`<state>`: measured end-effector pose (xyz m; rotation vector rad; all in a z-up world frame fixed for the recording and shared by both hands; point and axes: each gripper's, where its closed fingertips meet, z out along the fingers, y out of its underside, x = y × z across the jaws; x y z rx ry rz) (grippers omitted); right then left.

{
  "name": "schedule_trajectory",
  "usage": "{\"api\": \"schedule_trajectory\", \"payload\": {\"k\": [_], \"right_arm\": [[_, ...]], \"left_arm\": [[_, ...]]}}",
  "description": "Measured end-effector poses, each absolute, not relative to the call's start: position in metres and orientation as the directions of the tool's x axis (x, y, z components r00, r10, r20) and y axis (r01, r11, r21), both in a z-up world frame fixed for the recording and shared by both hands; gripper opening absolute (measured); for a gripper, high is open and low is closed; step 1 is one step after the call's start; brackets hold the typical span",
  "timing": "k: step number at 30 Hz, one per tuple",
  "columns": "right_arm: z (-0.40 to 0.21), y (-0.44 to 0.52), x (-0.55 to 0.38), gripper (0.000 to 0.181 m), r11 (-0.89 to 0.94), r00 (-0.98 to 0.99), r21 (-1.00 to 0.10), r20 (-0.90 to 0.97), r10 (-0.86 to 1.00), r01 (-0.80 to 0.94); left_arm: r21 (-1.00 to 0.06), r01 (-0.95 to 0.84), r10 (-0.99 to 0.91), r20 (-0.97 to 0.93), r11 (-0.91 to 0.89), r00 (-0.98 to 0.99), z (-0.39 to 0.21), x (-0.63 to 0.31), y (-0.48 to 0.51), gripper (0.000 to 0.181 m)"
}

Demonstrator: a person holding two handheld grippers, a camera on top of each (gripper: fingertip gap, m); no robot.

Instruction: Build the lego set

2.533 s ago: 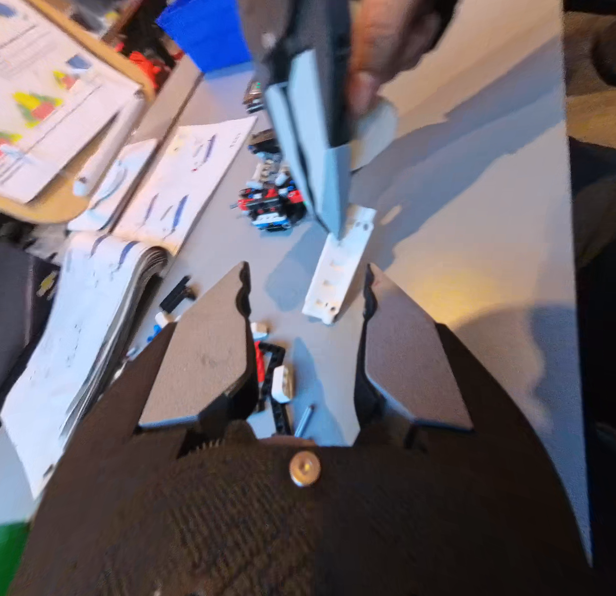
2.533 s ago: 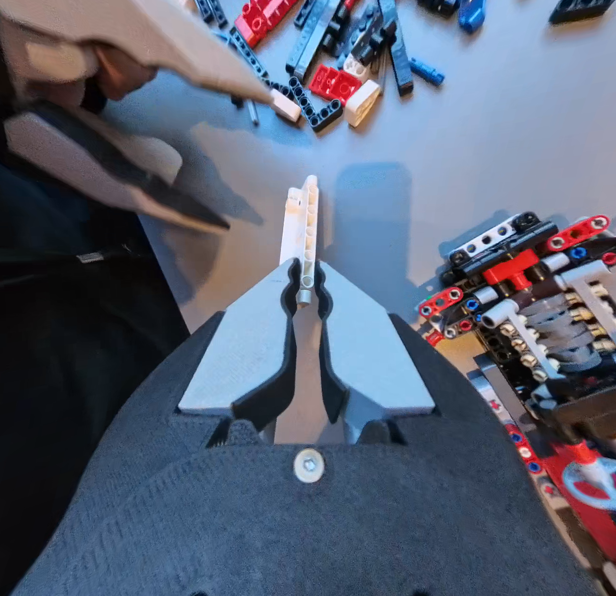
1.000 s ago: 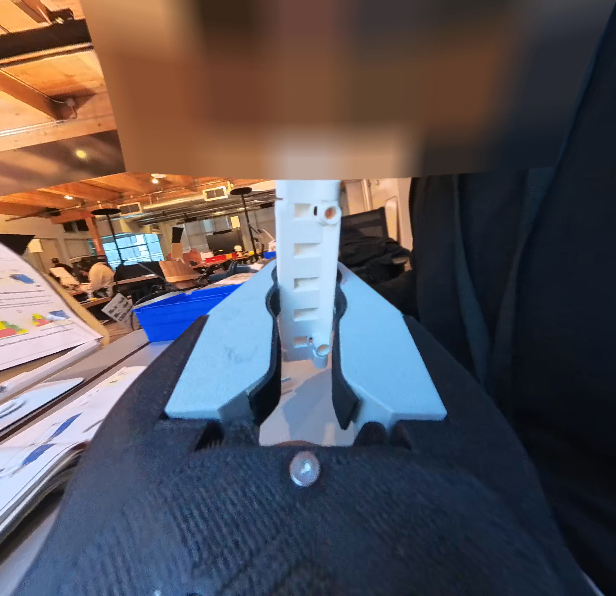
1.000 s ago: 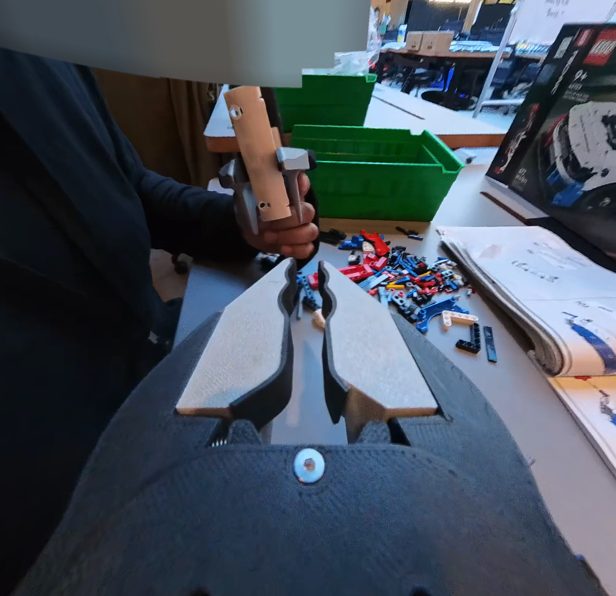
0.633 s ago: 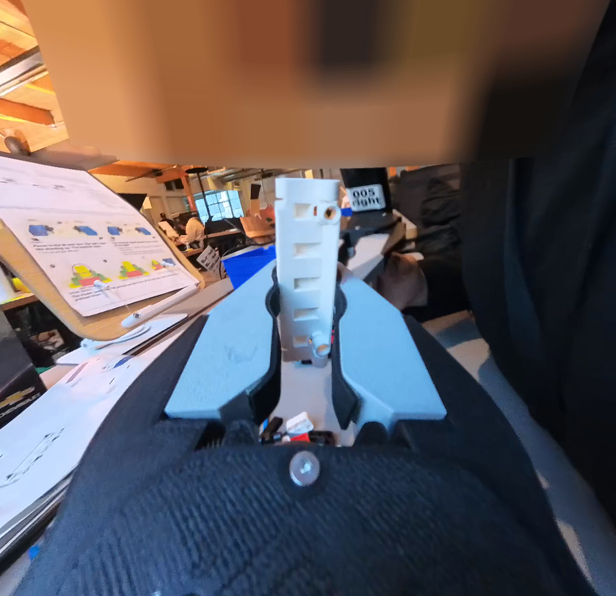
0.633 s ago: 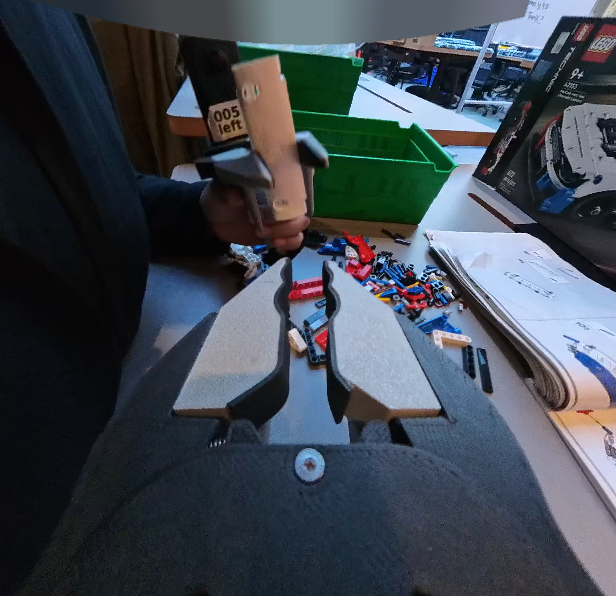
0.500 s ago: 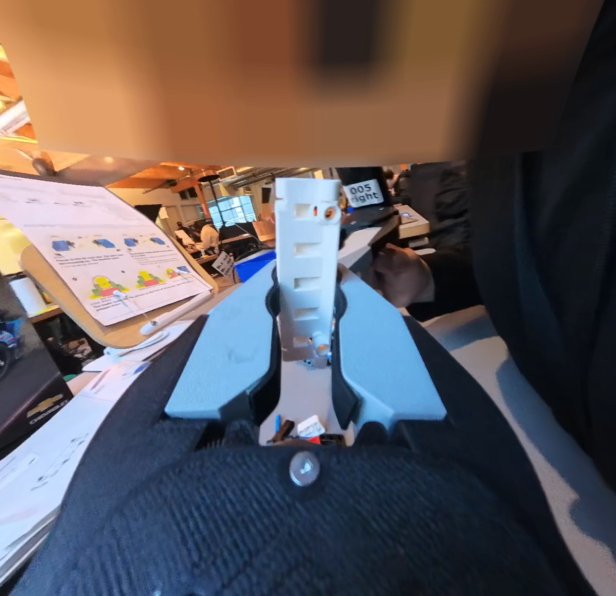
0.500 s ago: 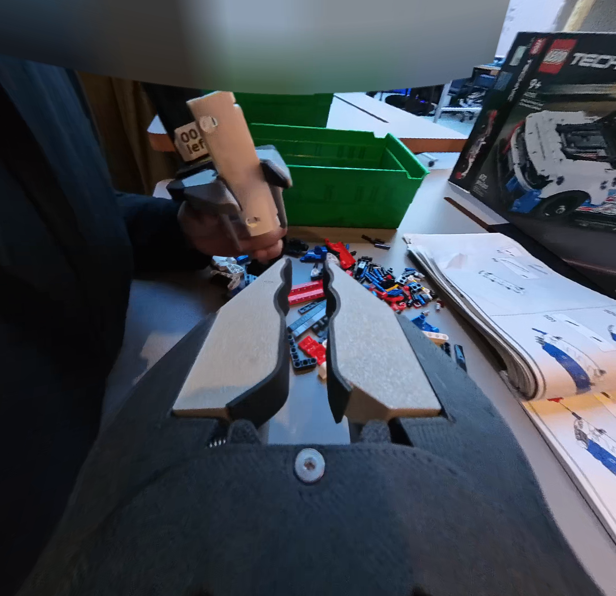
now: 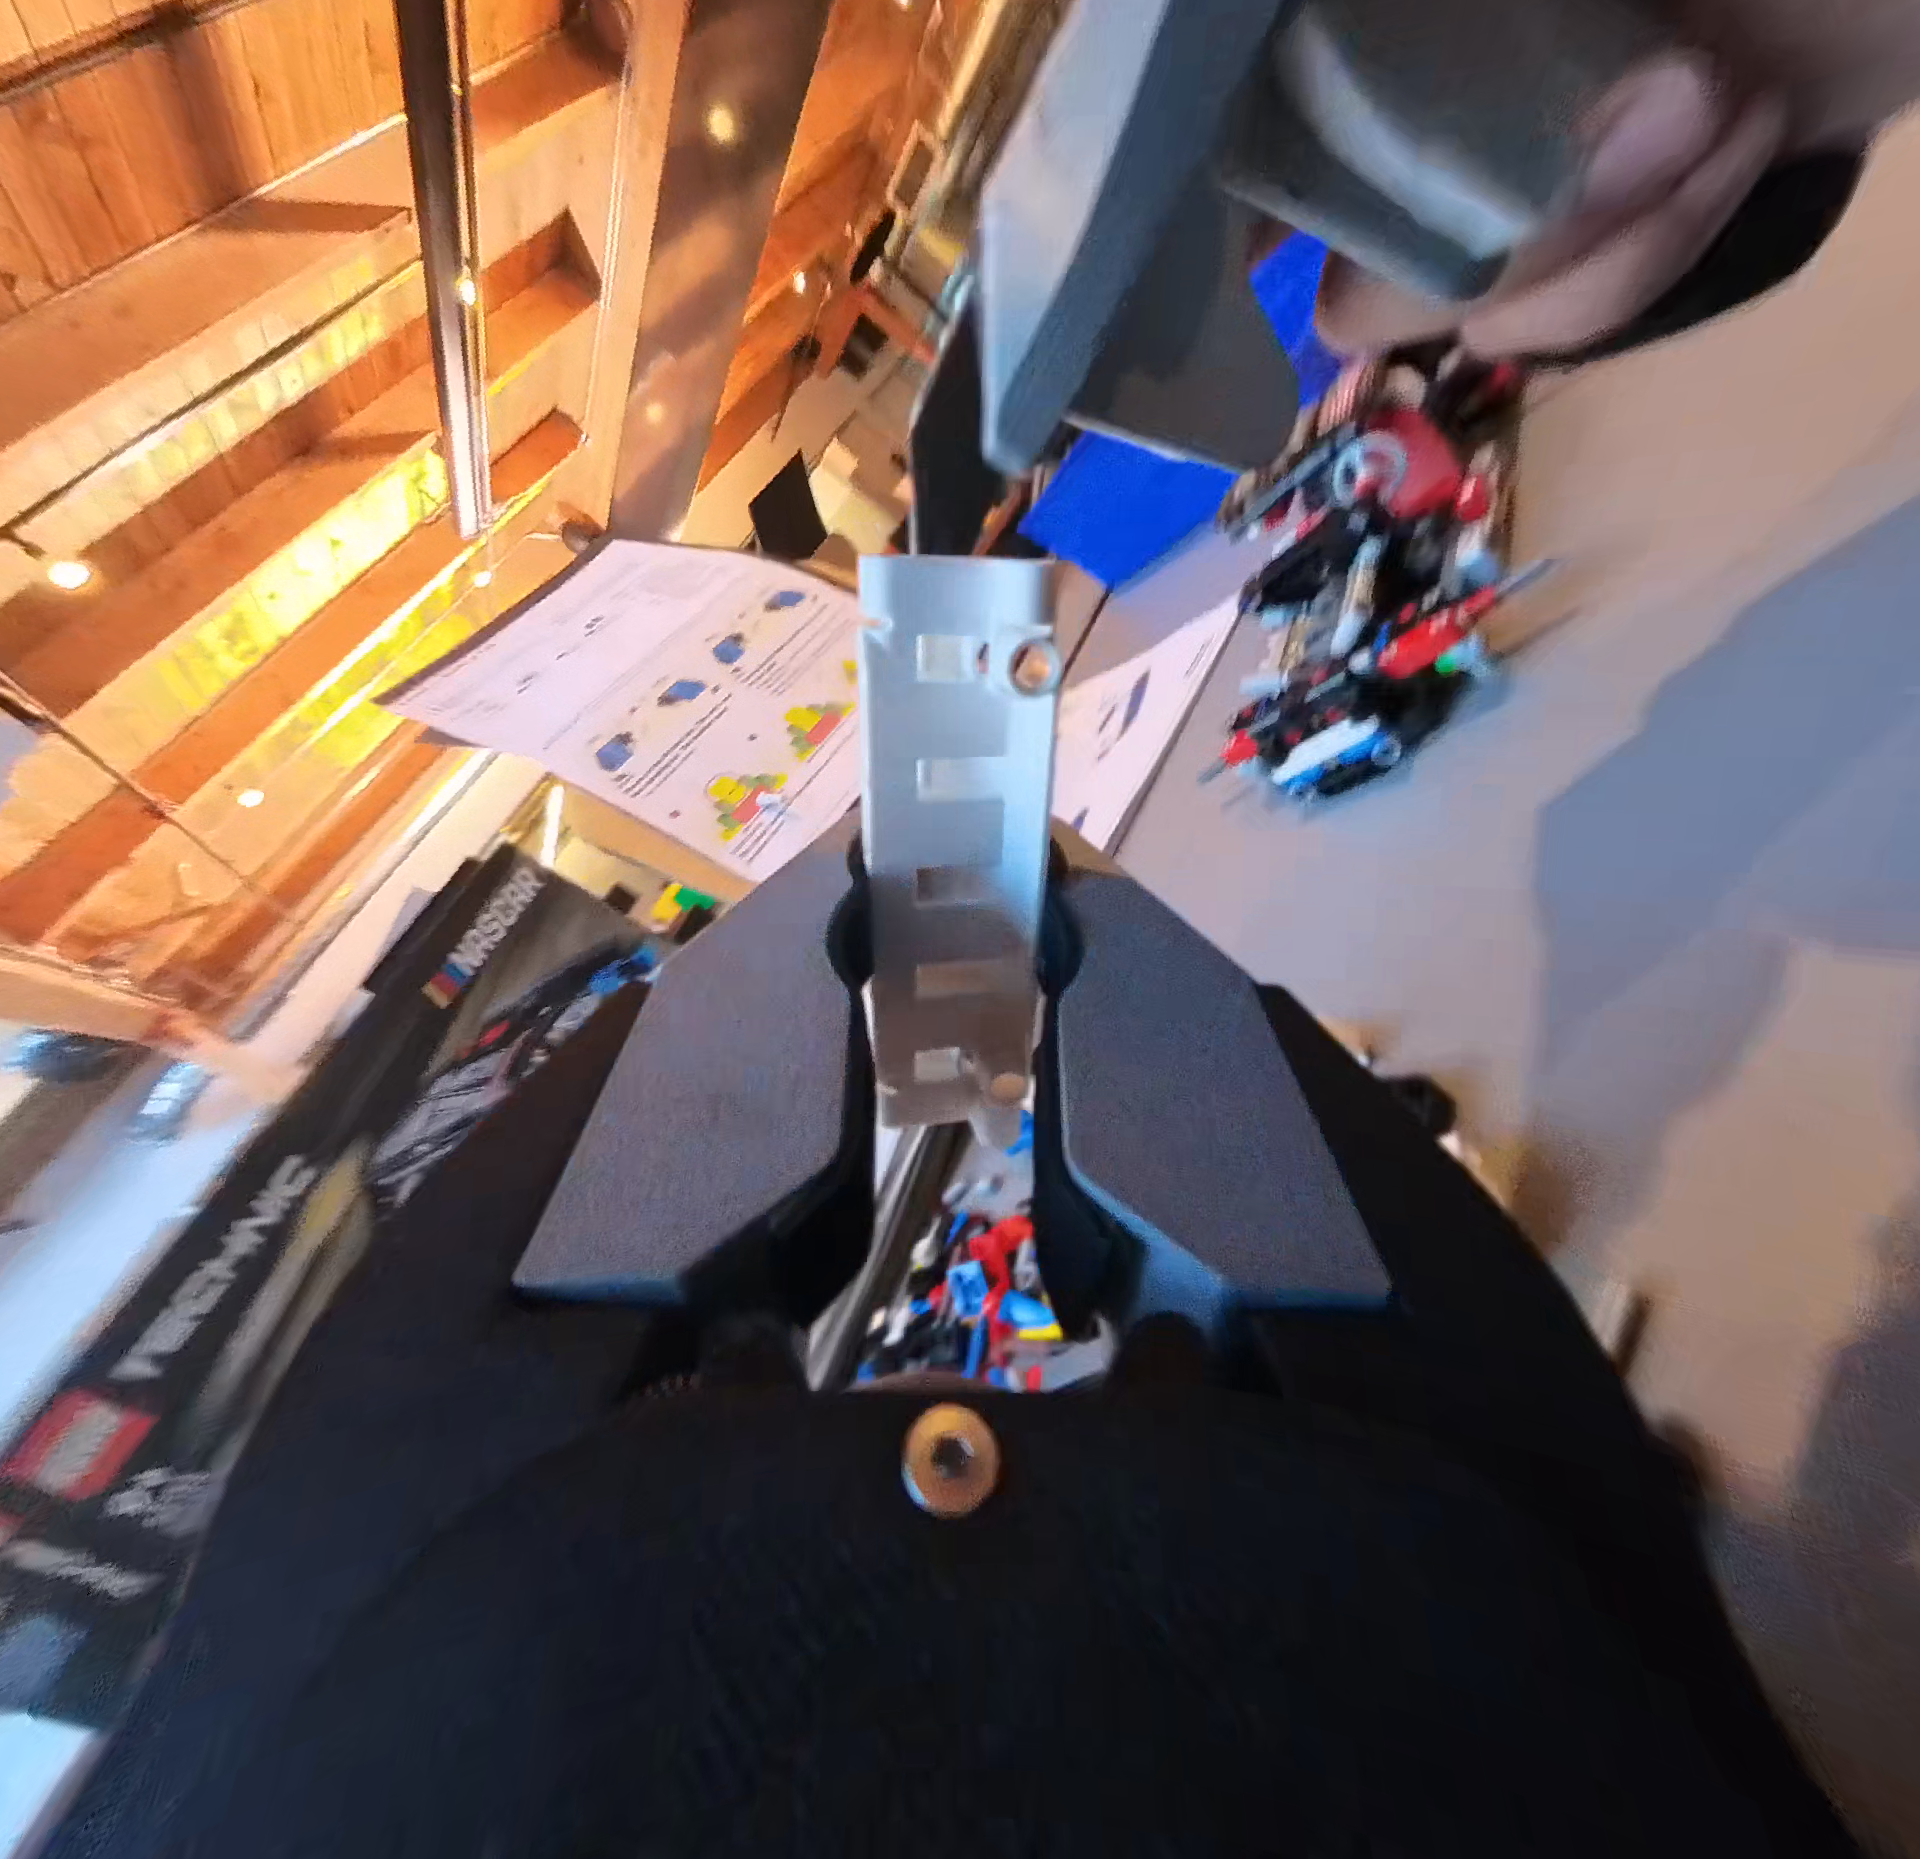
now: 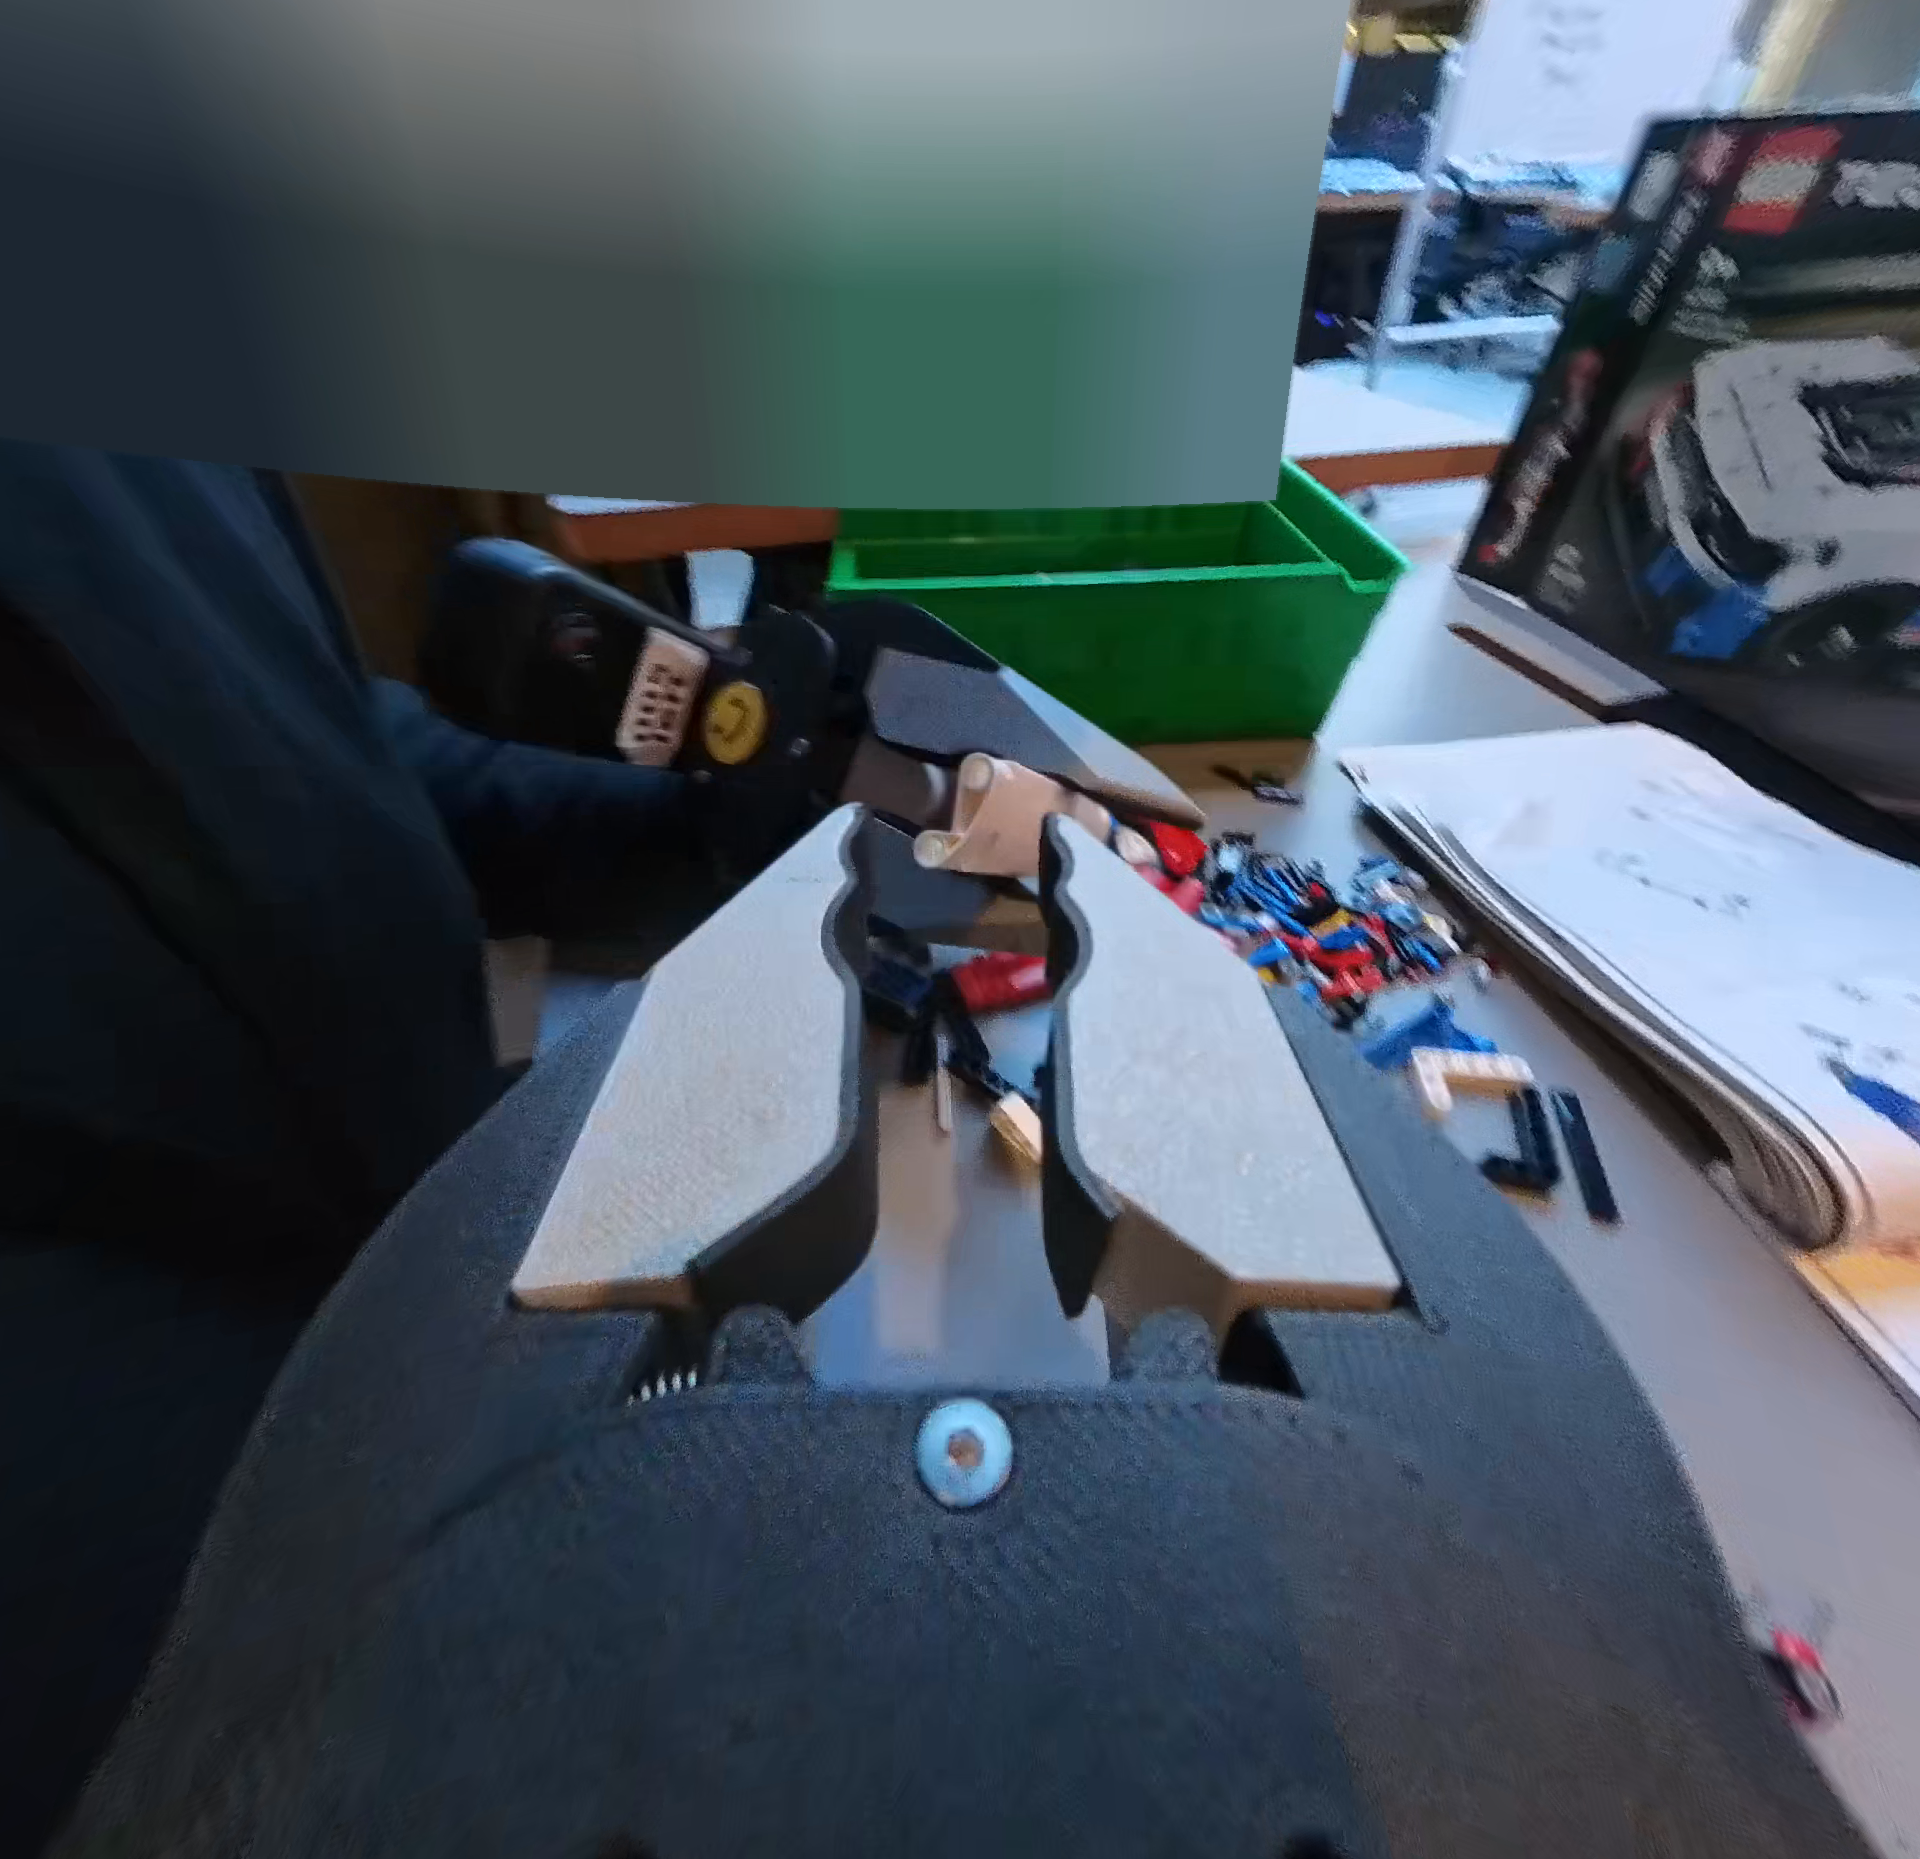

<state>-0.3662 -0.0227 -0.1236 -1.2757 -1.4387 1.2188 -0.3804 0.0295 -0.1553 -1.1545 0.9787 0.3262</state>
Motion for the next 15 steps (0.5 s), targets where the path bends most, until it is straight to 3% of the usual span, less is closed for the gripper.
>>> {"api": "schedule_trajectory", "payload": {"k": [4, 7, 10, 12, 15], "right_arm": [[-0.149, -0.008, -0.372, 0.013, 0.015, 0.015, -0.962, 0.02, 1.0, 0.273], [-0.166, 0.004, -0.371, 0.005, 0.009, 0.067, -0.947, 0.032, 0.997, 0.321], [-0.172, 0.008, -0.367, 0.005, -0.025, 0.05, -0.953, -0.01, 0.999, 0.303], [-0.169, 0.012, -0.362, 0.005, -0.027, 0.044, -0.966, -0.017, 0.999, 0.256], [-0.167, 0.02, -0.354, 0.005, 0.004, 0.066, -0.975, 0.019, 0.998, 0.22]], "left_arm": [[-0.424, -0.842, -0.174, -0.905, 0.334, 0.387, -0.171, -0.372, 0.038, 0.026], [-0.381, -0.885, -0.18, -0.922, 0.268, 0.342, -0.181, -0.377, 0.041, 0.027], [-0.411, -0.881, -0.173, -0.909, 0.235, 0.378, -0.179, -0.387, 0.039, 0.041], [-0.485, -0.843, -0.169, -0.874, 0.232, 0.456, -0.172, -0.395, 0.033, 0.055], [-0.588, -0.785, -0.206, -0.807, 0.193, 0.554, -0.17, -0.411, 0.026, 0.056]]}}
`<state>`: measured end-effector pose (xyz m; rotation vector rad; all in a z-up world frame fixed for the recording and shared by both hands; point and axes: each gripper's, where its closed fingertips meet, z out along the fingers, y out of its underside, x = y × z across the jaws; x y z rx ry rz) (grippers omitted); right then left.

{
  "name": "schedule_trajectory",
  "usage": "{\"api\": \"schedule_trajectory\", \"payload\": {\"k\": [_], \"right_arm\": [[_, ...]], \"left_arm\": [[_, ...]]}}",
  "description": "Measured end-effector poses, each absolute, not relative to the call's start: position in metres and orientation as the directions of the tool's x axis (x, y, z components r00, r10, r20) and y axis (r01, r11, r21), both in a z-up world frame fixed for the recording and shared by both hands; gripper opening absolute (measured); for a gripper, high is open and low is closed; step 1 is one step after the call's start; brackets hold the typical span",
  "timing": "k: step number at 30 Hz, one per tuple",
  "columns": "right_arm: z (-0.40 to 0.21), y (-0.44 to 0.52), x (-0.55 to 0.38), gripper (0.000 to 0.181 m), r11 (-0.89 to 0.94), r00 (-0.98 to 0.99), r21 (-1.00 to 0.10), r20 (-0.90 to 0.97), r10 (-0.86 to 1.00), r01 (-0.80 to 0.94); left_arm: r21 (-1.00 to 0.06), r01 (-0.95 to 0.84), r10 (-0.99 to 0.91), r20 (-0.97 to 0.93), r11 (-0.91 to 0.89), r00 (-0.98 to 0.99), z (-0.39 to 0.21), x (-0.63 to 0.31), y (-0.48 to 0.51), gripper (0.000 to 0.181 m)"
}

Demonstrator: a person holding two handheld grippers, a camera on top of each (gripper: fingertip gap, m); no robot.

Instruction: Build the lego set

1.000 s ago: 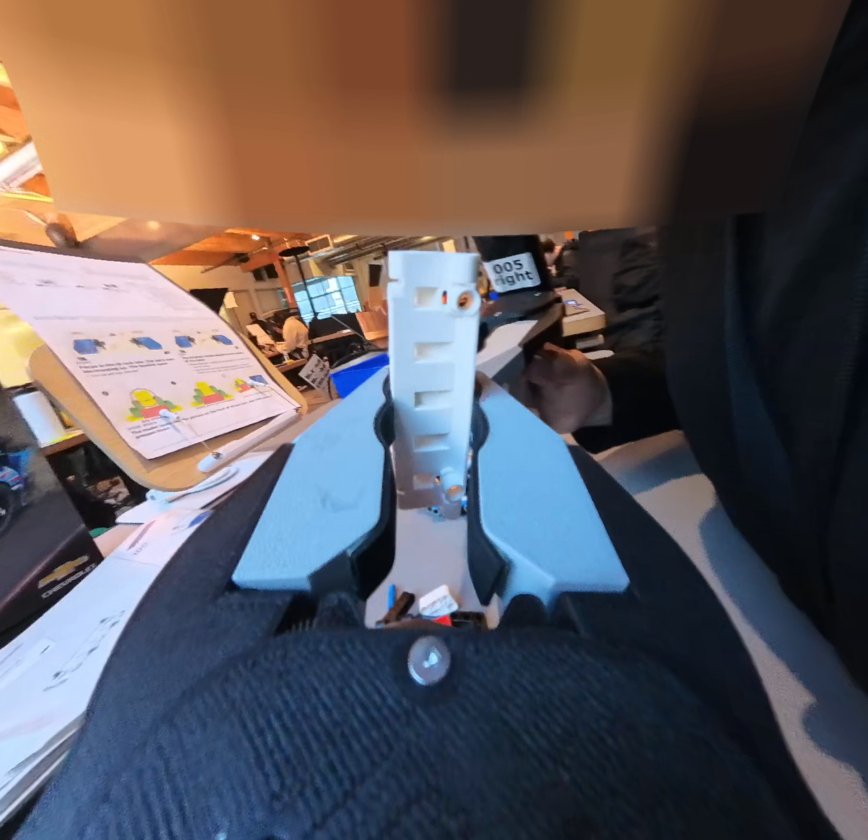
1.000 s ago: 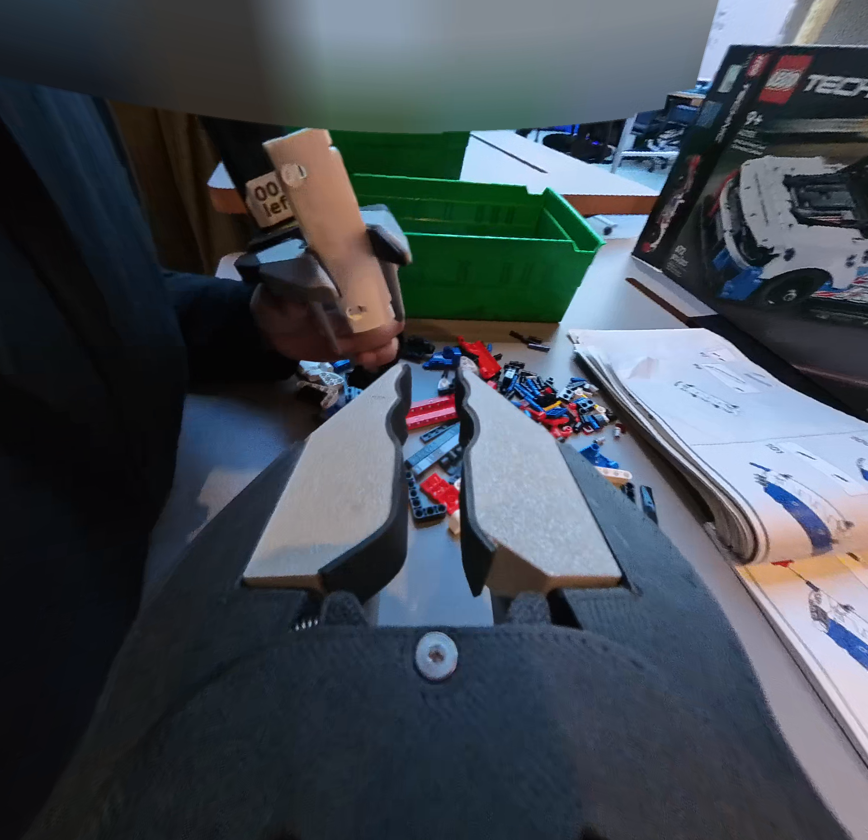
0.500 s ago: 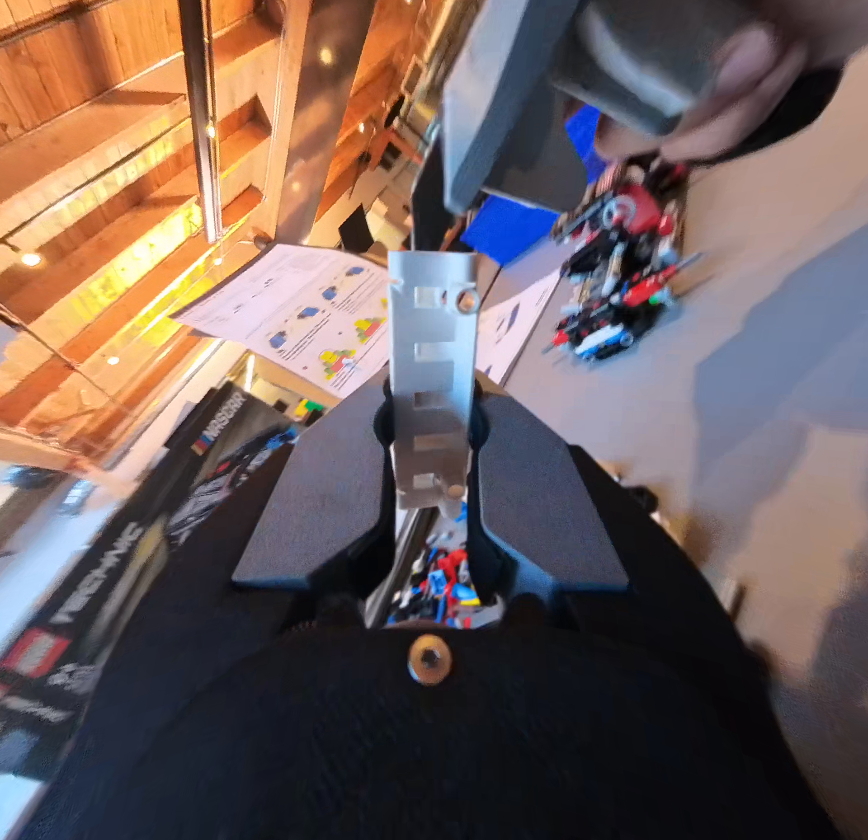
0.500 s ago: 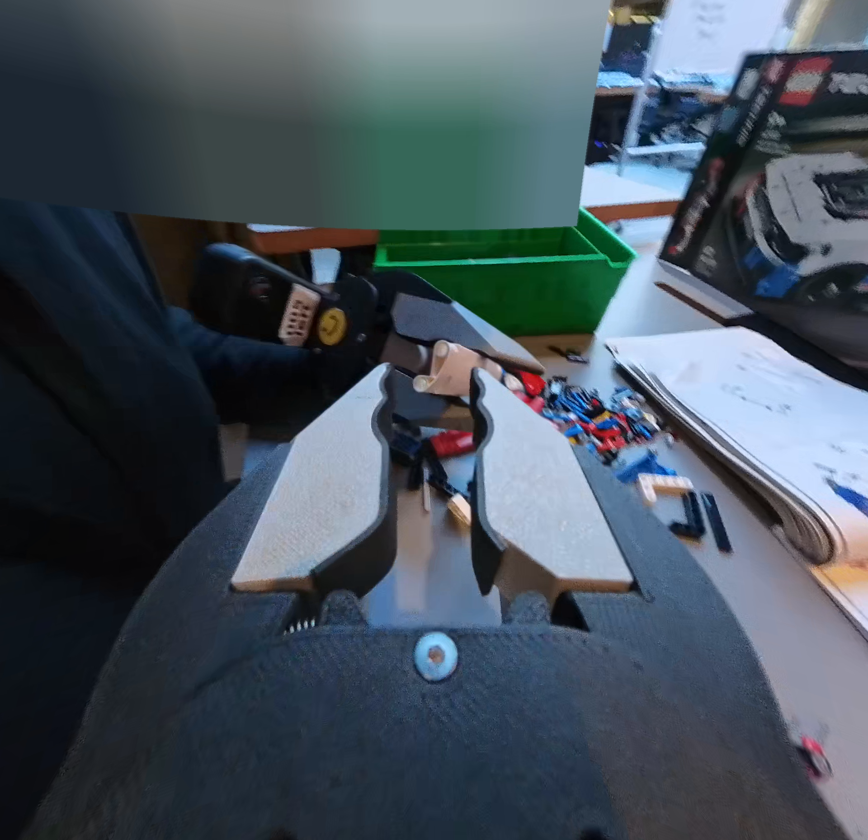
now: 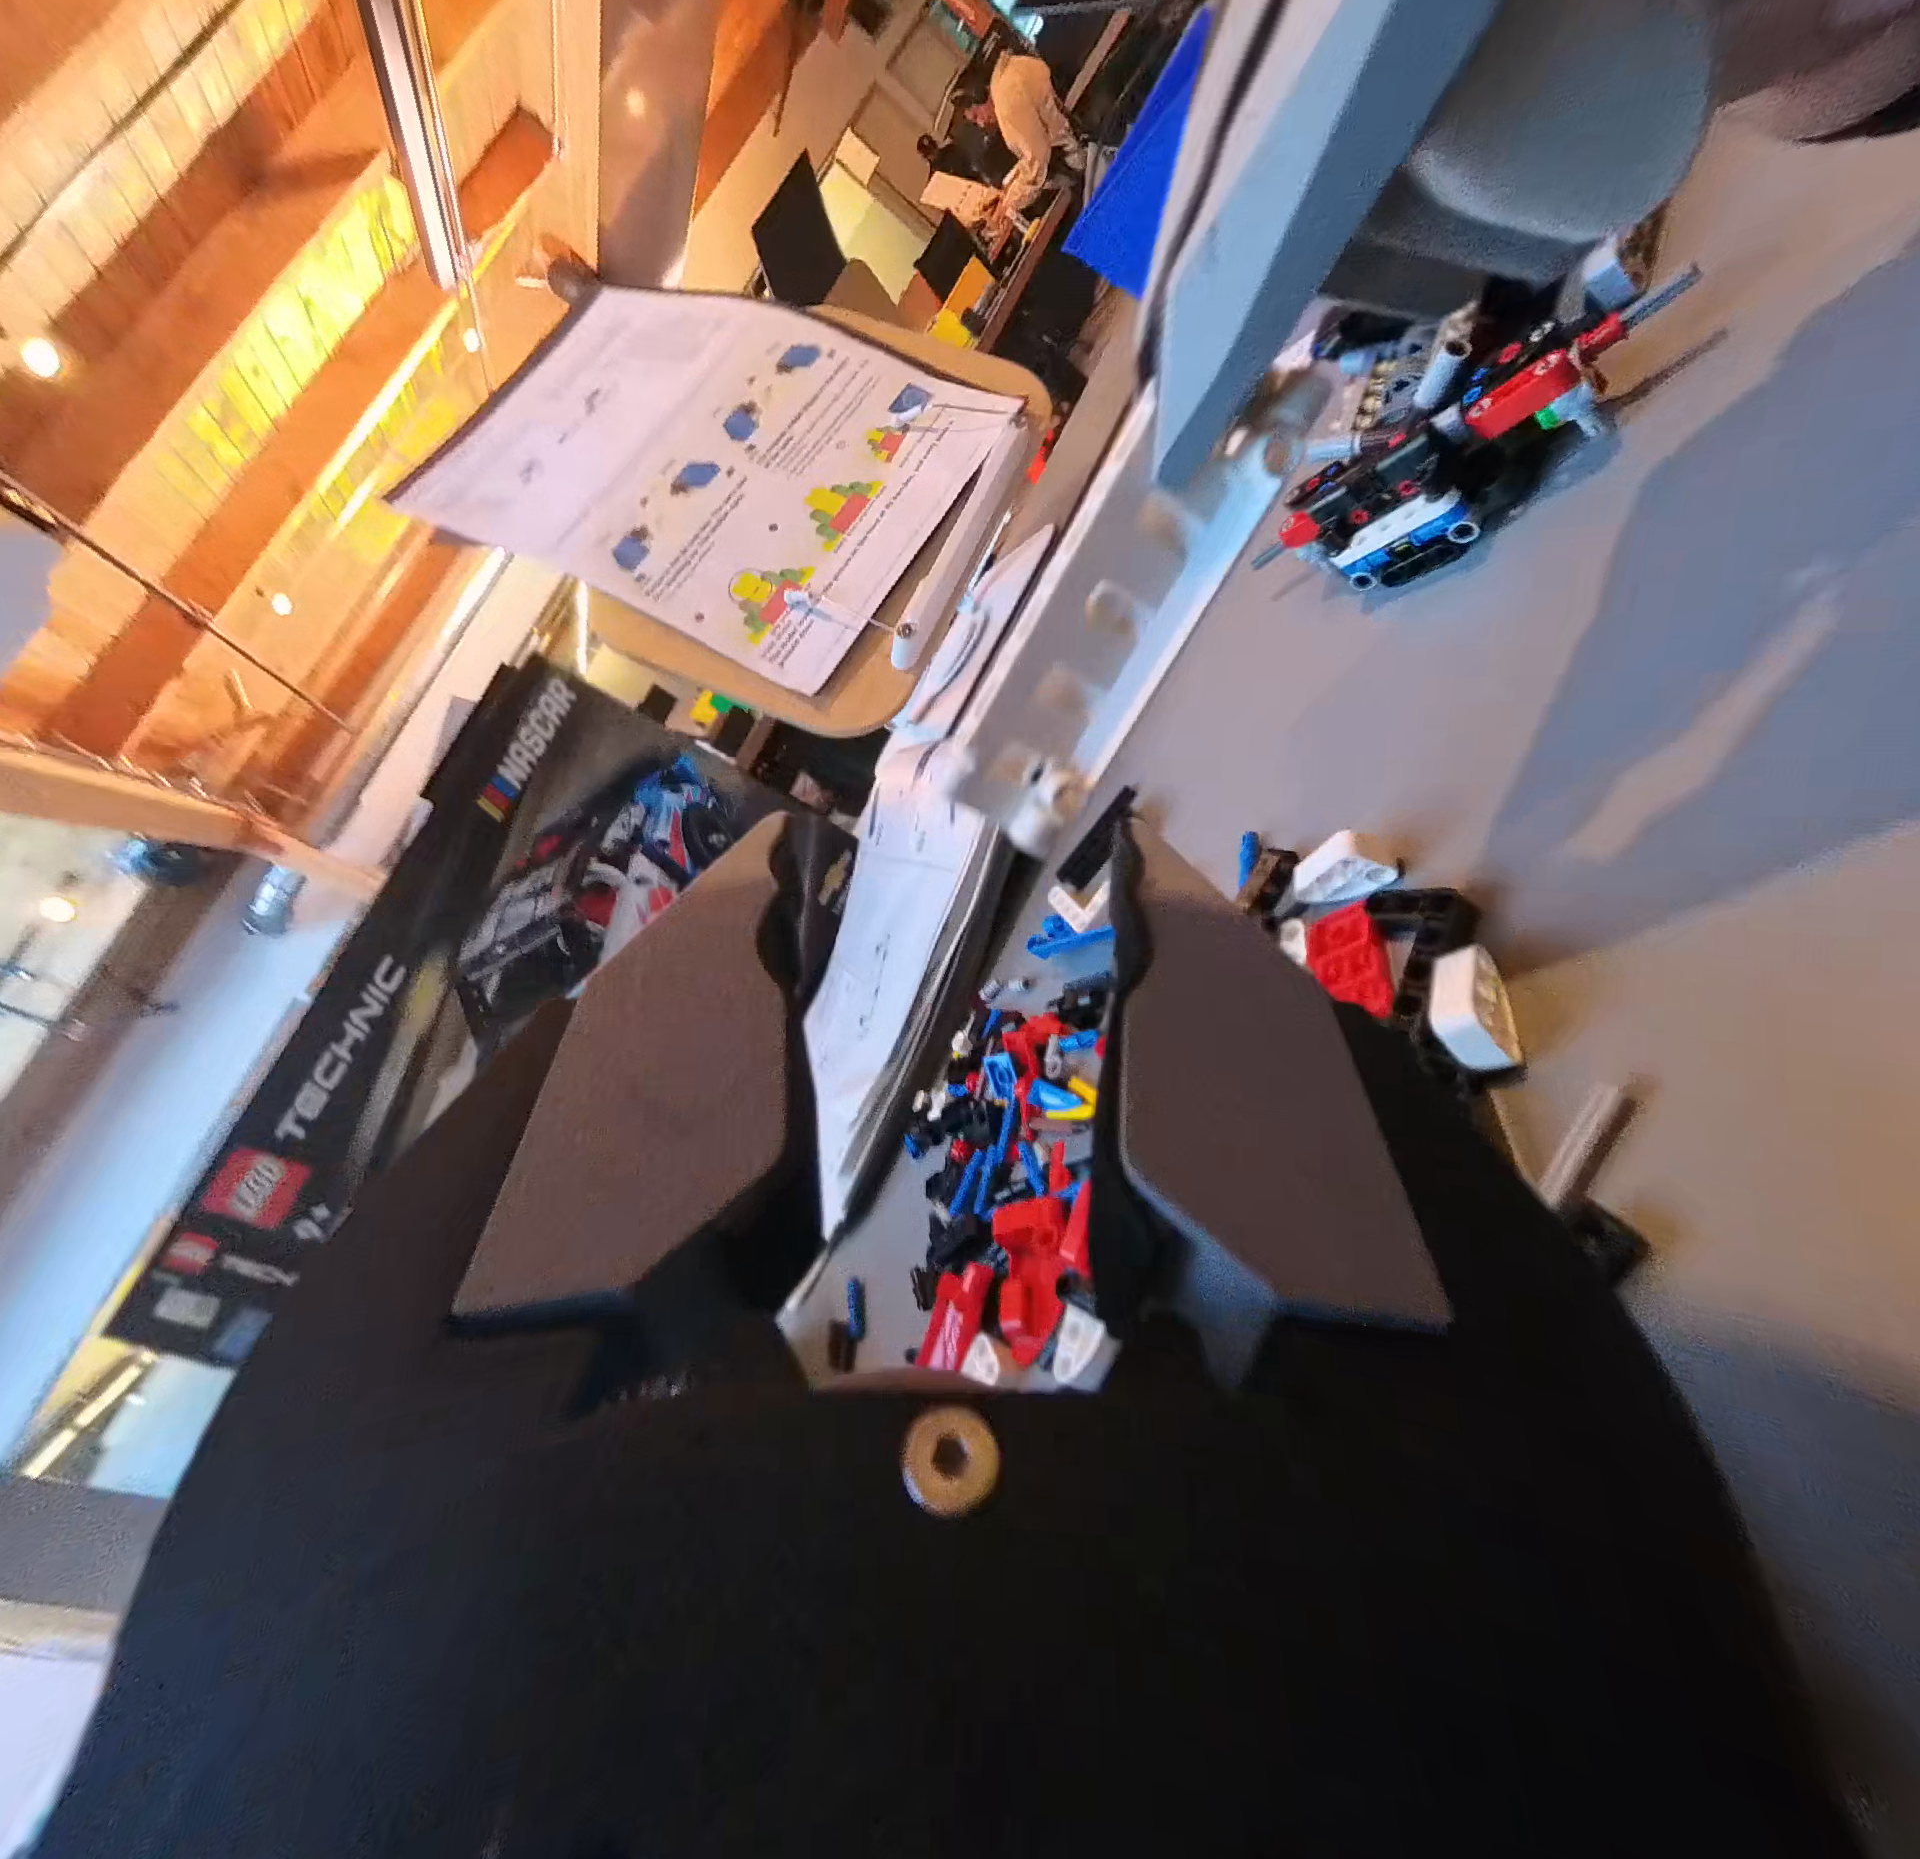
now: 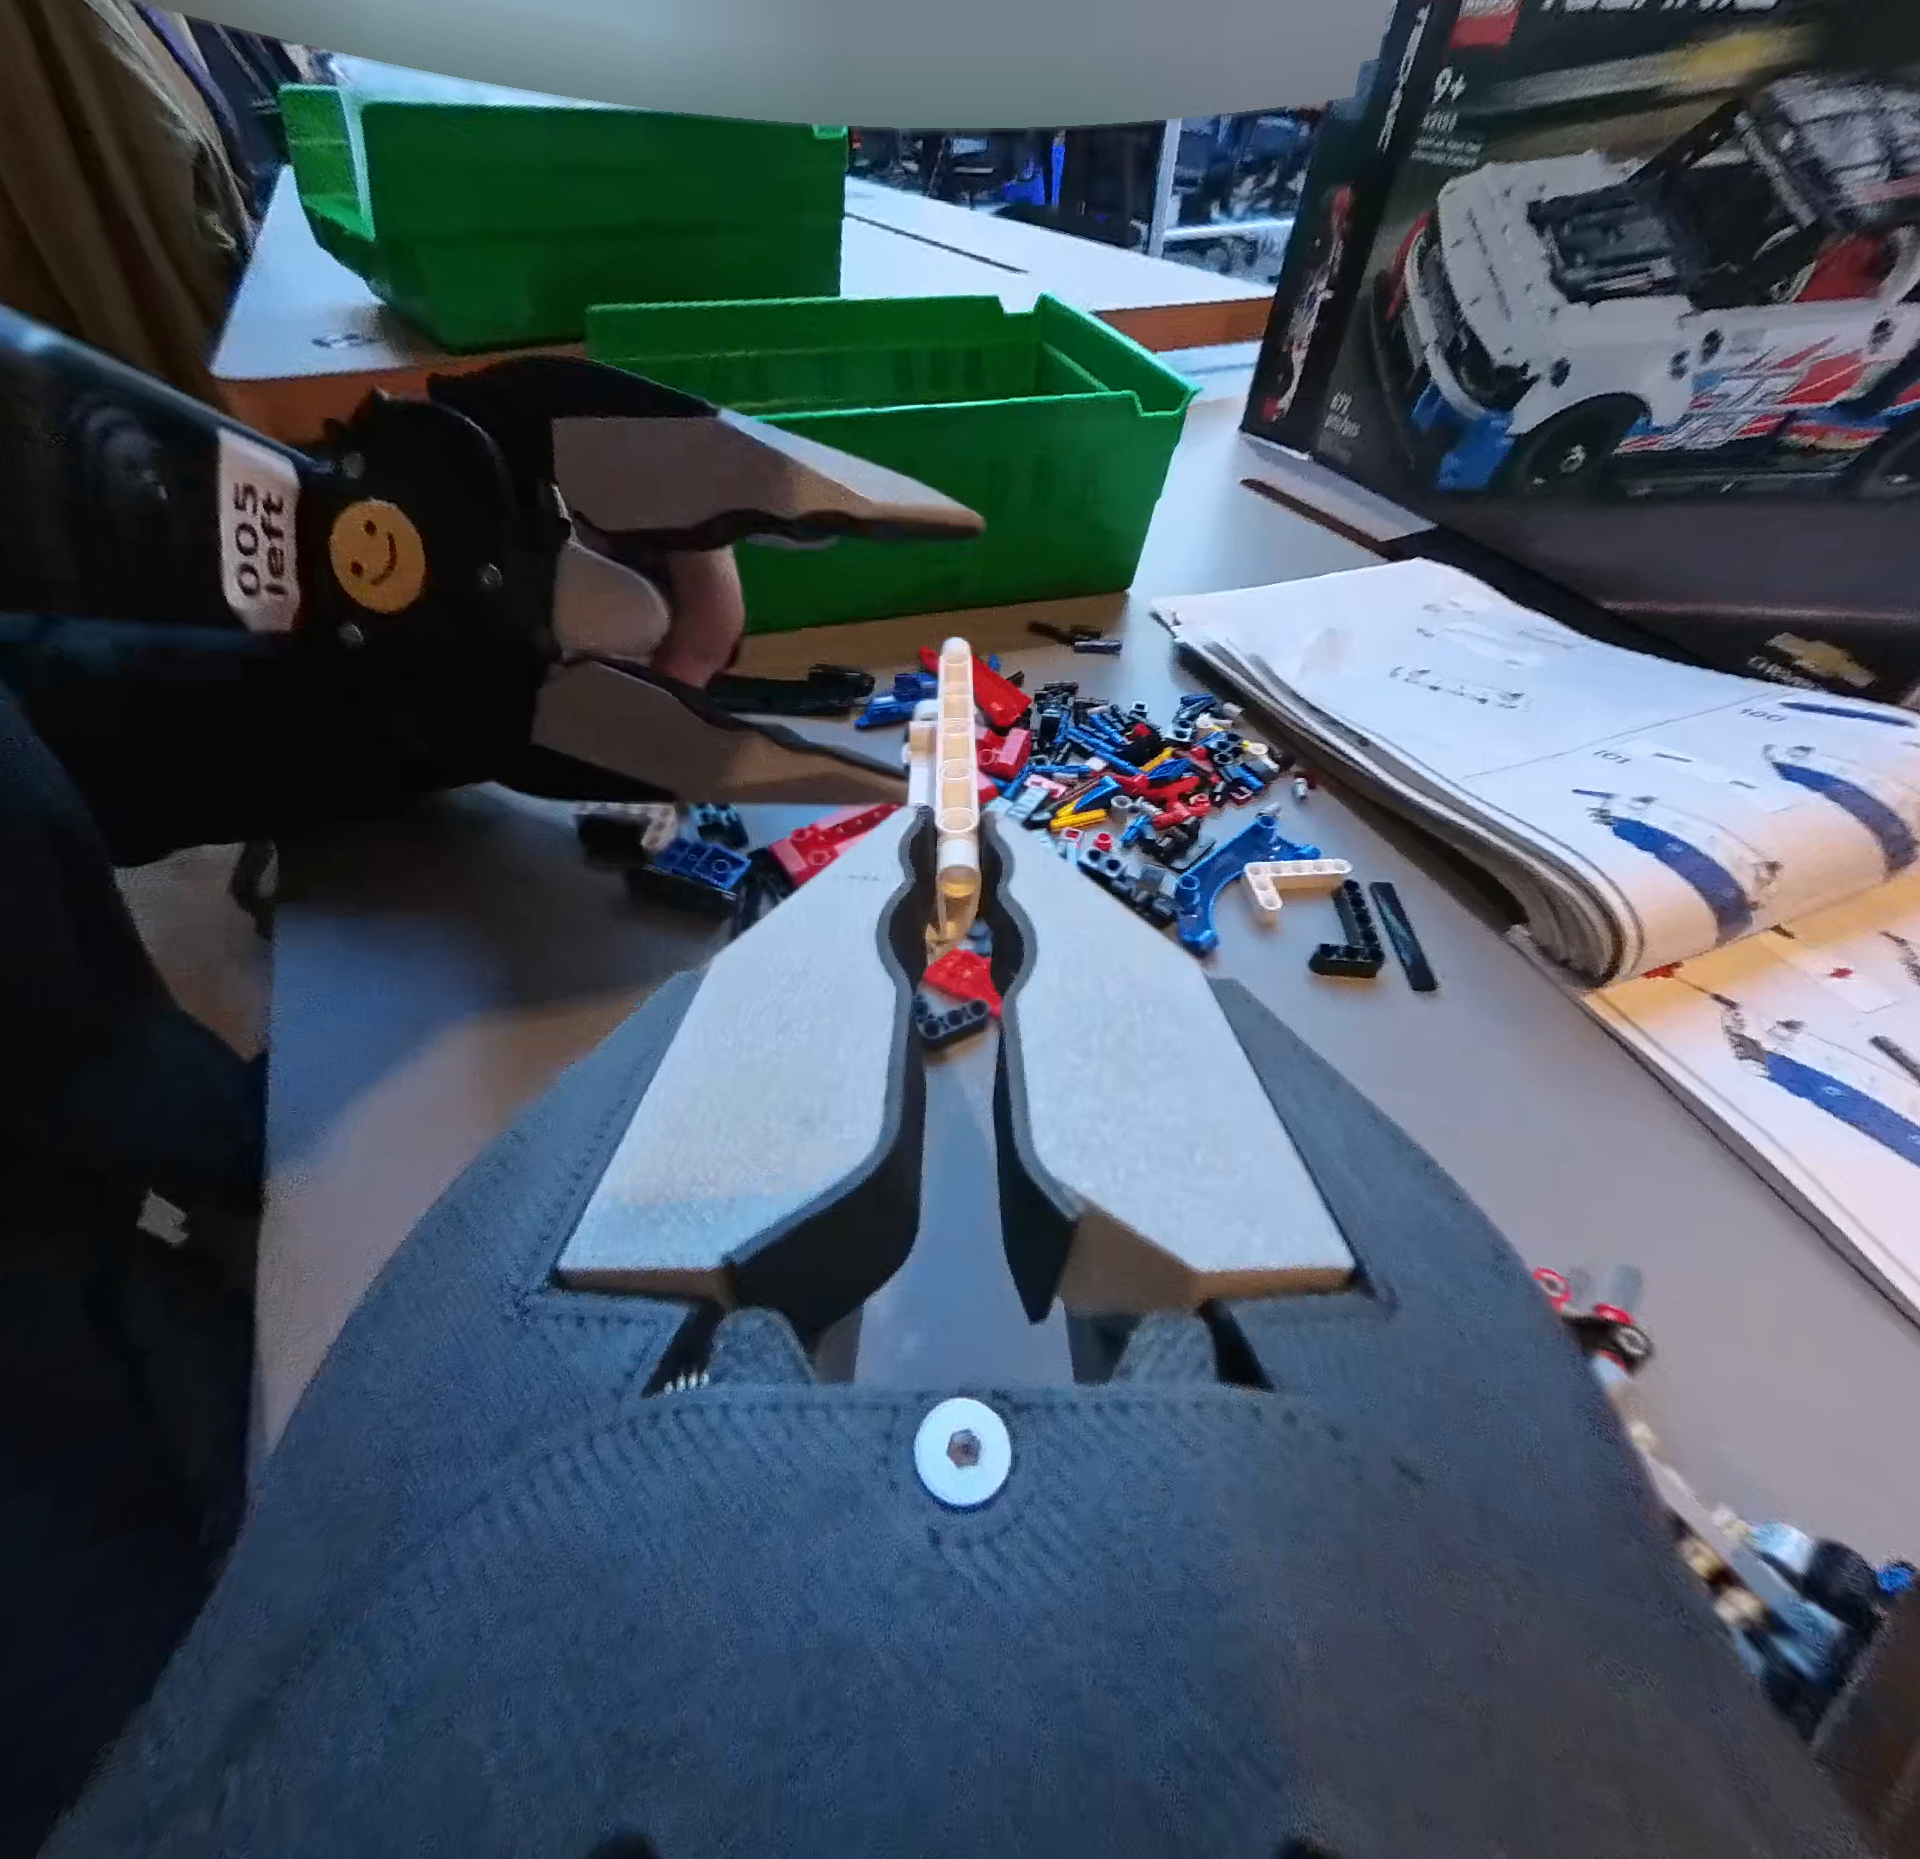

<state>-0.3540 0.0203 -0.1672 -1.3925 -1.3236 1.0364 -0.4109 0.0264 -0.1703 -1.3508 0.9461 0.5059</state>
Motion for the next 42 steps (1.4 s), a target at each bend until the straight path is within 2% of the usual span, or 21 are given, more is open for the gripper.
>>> {"api": "schedule_trajectory", "payload": {"k": [2, 7, 11, 16, 18, 21, 25, 30, 32, 42], "right_arm": [[-0.168, 0.024, -0.352, 0.005, 0.016, 0.078, -0.975, 0.034, 0.996, 0.222], [-0.176, 0.032, -0.356, 0.005, -0.023, 0.101, -0.967, 0.003, 0.995, 0.253], [-0.179, 0.034, -0.357, 0.005, 0.01, 0.113, -0.963, 0.042, 0.993, 0.27], [-0.183, 0.034, -0.357, 0.005, 0.047, 0.117, -0.953, 0.086, 0.989, 0.299], [-0.181, 0.033, -0.355, 0.005, 0.044, 0.114, -0.957, 0.08, 0.99, 0.288], [-0.178, 0.039, -0.345, 0.005, 0.034, 0.149, -0.966, 0.074, 0.986, 0.255], [-0.177, 0.047, -0.333, 0.005, 0.042, 0.243, -0.987, 0.079, 0.967, 0.154], [-0.174, 0.049, -0.334, 0.005, 0.107, 0.301, -0.984, 0.147, 0.942, 0.143], [-0.183, 0.051, -0.337, 0.005, 0.074, 0.294, -0.983, 0.121, 0.948, 0.165], [-0.194, 0.062, -0.339, 0.005, -0.007, 0.313, -0.982, 0.053, 0.948, 0.189]], "left_arm": [[-0.615, -0.767, -0.217, -0.786, 0.183, 0.579, -0.172, -0.417, 0.024, 0.055], [-0.577, -0.78, -0.275, -0.812, 0.242, 0.516, -0.178, -0.395, 0.019, 0.045], [-0.614, -0.73, -0.339, -0.784, 0.3, 0.52, -0.175, -0.37, 0.015, 0.042], [-0.631, -0.709, -0.427, -0.761, 0.316, 0.488, -0.183, -0.353, 0.015, 0.053], [-0.665, -0.673, -0.447, -0.735, 0.324, 0.51, -0.179, -0.349, 0.013, 0.061], [-0.736, -0.595, -0.469, -0.67, 0.322, 0.575, -0.169, -0.355, 0.011, 0.058], [-0.778, -0.532, -0.435, -0.628, 0.335, 0.645, -0.159, -0.372, 0.009, 0.051], [-0.873, -0.414, -0.44, -0.488, 0.259, 0.754, -0.158, -0.393, 0.017, 0.041], [-0.906, -0.363, -0.454, -0.424, 0.22, 0.783, -0.157, -0.4, 0.02, 0.041], [-0.953, -0.265, -0.463, -0.303, 0.146, 0.833, -0.161, -0.416, 0.026, 0.035]]}}
